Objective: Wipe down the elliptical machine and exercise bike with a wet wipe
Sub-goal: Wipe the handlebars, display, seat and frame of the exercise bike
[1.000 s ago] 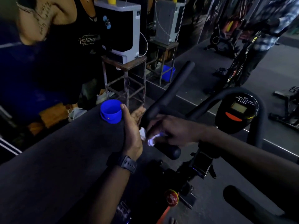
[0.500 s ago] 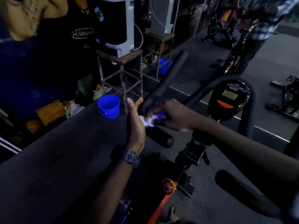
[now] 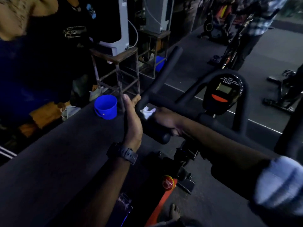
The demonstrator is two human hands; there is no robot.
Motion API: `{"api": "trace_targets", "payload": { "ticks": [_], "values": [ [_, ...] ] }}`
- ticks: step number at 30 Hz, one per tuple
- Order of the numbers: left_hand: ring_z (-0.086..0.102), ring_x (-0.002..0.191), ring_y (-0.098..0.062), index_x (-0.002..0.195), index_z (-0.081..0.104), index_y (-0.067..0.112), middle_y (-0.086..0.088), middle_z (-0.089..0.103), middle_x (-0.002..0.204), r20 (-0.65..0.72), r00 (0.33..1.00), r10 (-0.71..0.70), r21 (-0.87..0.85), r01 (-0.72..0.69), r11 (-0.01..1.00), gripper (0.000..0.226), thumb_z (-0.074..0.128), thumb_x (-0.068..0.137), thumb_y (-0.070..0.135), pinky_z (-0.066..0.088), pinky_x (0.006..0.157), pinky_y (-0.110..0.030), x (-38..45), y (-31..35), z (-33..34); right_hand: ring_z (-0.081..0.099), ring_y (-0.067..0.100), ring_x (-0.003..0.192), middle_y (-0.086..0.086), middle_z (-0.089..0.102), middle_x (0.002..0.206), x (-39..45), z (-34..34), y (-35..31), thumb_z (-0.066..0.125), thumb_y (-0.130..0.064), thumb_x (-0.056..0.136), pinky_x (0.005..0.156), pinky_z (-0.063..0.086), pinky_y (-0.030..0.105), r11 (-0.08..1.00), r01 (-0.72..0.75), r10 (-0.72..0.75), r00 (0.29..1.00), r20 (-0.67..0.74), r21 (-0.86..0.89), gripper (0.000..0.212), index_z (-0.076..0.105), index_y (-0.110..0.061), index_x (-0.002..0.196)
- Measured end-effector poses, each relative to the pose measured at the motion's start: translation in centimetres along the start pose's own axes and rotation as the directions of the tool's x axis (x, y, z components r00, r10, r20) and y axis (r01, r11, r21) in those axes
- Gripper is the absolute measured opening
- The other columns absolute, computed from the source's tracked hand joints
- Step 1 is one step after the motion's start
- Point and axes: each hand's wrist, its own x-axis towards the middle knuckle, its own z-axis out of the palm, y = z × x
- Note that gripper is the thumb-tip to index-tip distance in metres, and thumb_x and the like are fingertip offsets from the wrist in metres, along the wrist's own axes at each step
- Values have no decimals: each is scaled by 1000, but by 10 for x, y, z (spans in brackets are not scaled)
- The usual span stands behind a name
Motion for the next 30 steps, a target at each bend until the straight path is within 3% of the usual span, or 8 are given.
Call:
{"api": "trace_targets", "payload": {
  "ticks": [5, 8, 13, 16, 18, 22, 26, 30],
  "values": [
    [49, 133, -5, 143, 55, 10, 2, 58, 143, -33, 999, 9, 36, -8, 999, 78, 9, 105, 59, 33, 111, -21, -2, -4, -4, 69, 23, 84, 18, 69, 103, -34, -3, 18, 38, -9, 103, 77, 60, 31, 856, -331, 273, 942, 196, 397, 26, 62, -5, 112],
    [48, 128, 4, 141, 58, 10, 5, 57, 144, -17, 999, 32, 61, -31, 998, 77, 9, 105, 57, 29, 102, -11, -8, -6, -5, 71, 22, 89, 14, 69, 117, -61, -8, 22, 37, -16, 106, 76, 61, 29, 857, -280, 247, 960, 133, 433, 29, 57, -15, 128],
    [48, 121, 10, 141, 56, 8, 1, 56, 146, 27, 999, 25, 50, -27, 998, 76, 8, 106, 54, 29, 88, 3, -11, -4, -8, 64, 7, 61, 14, 72, 90, -101, -5, 26, 56, -10, 99, 50, 47, 15, 982, -41, 71, 985, -159, 182, 18, 66, 4, 105],
    [39, 134, 4, 144, 54, 8, 2, 50, 152, 31, 999, 23, 36, -24, 999, 76, 7, 106, 54, 24, 95, 0, -15, -4, -8, 61, -8, 56, -12, 70, 68, -109, 0, 25, 65, -20, 94, 56, 41, 7, 902, 178, -310, 901, -303, -393, 13, 72, -15, 86],
    [30, 138, 6, 147, 52, 11, 9, 41, 156, 9, 999, 33, 36, -33, 999, 76, 7, 105, 56, 19, 102, -9, -18, -7, -5, 64, -2, 62, -16, 69, 71, -103, 5, 26, 60, -35, 95, 61, 45, 14, 712, 203, -477, 842, -250, -673, 12, 69, -30, 90],
    [26, 136, 9, 152, 45, 15, 19, 36, 145, -21, 999, 35, 8, -35, 999, 90, 12, 91, 72, 16, 112, -19, -28, -7, 1, 67, 13, 80, -9, 67, 91, -102, 2, 33, 43, -57, 87, 68, 53, 31, 582, 174, -484, 859, -167, -794, 31, 58, -38, 107],
    [28, 141, 5, 157, 35, 13, 9, 32, 162, -89, 994, 65, -11, -66, 998, 95, 19, 89, 78, 19, 123, -26, -34, -17, 7, 68, 25, 91, 3, 65, 95, -80, -7, 10, 53, -45, 93, 74, 54, 38, 495, 274, -546, 836, -50, -825, 26, 67, -24, 100],
    [30, 149, -6, 160, 27, 14, 4, 28, 166, -87, 996, 35, -62, -40, 997, 90, 23, 96, 77, 25, 123, -28, -41, -21, 6, 63, 26, 98, 11, 65, 104, -55, 0, 3, 62, -23, 93, 82, 47, 27, 360, 412, -549, 819, 167, -837, 19, 69, -8, 102]
  ]
}}
